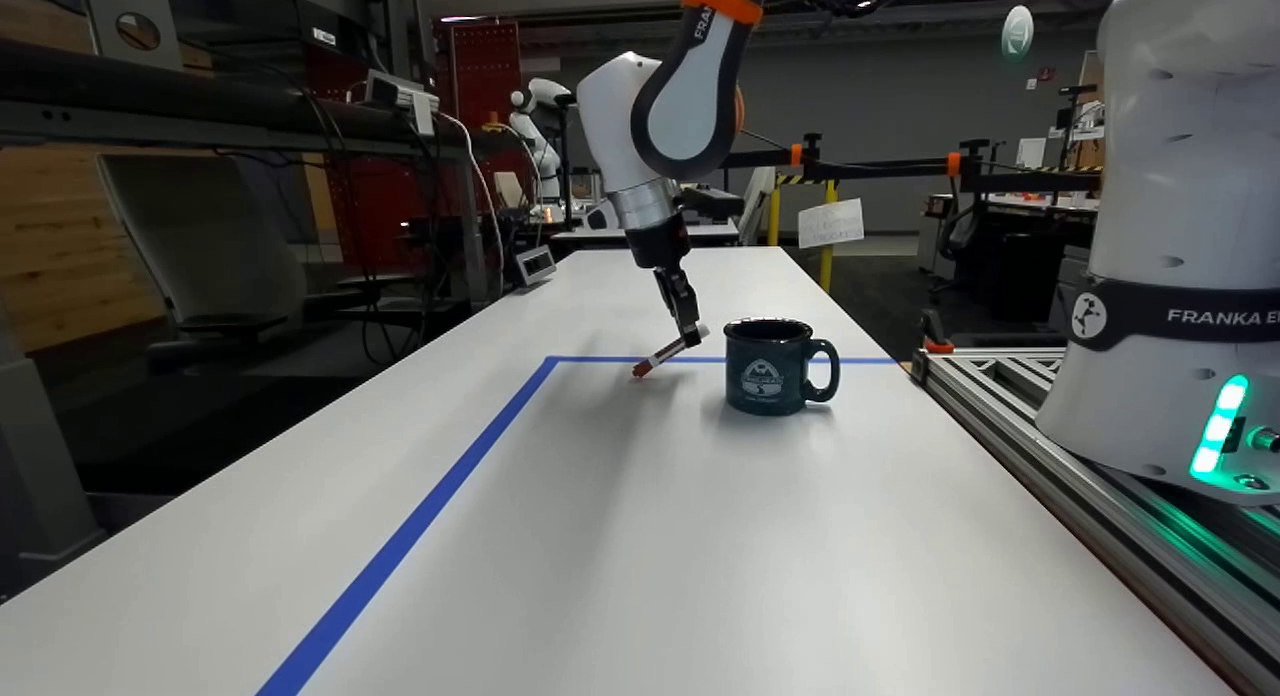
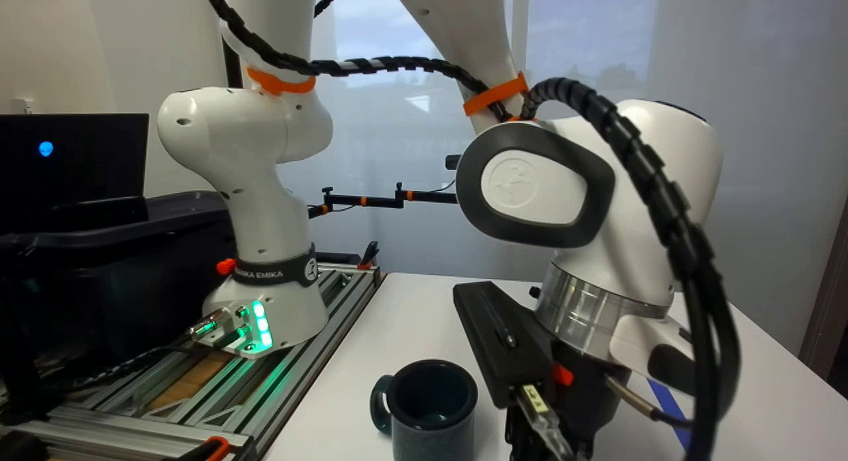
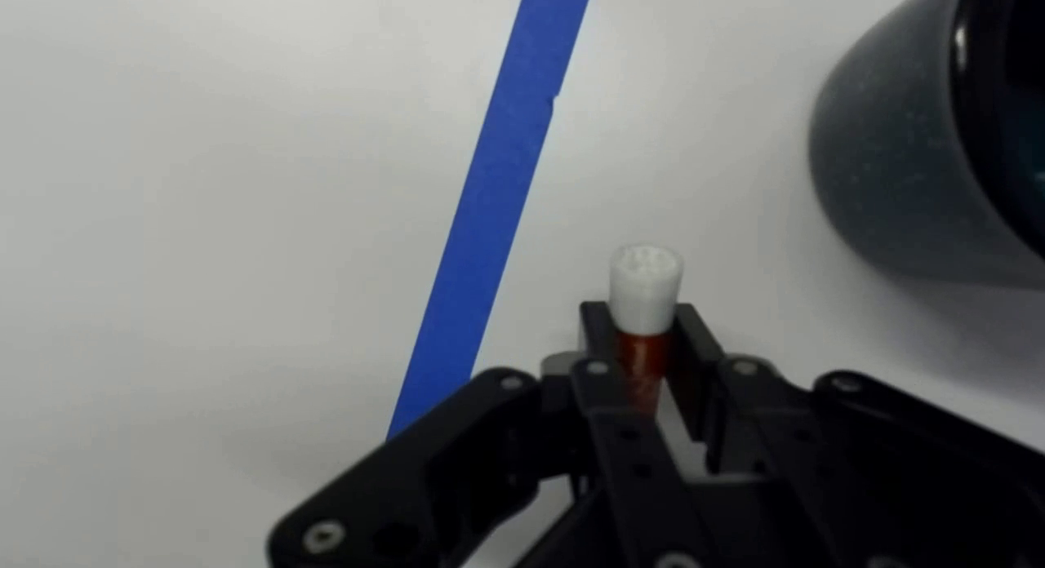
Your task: Remove the marker from the mug
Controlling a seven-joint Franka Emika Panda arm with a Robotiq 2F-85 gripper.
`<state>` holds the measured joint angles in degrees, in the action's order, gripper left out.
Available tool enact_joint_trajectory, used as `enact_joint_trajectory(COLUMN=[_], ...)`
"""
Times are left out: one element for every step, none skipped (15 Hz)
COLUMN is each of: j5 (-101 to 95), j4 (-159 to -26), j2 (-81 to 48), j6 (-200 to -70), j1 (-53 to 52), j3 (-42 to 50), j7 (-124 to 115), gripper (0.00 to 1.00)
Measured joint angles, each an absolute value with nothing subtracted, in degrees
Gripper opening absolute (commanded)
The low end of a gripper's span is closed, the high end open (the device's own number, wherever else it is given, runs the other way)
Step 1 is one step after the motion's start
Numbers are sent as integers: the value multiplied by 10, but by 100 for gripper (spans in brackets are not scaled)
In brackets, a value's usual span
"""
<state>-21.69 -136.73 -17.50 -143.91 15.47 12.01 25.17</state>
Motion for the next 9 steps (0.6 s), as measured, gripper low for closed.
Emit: enact_joint_trajectory(j5=[-214,-211,-210,-208,-207,-207,-207,-207,-207], j4=[-1359,-1351,-1343,-1336,-1328,-1321,-1314,-1307,-1302], j2=[-184,-191,-197,-202,-208,-212,-217,-220,-223], j6=[-1439,-1437,-1434,-1429,-1422,-1414,-1408,-1402,-1397], j1=[155,155,155,155,156,157,157,157,157], j3=[118,116,115,113,111,108,106,104,101], j7=[255,259,263,267,273,277,281,282,283], gripper=[5,5,5,5,17,45,46,51,60])
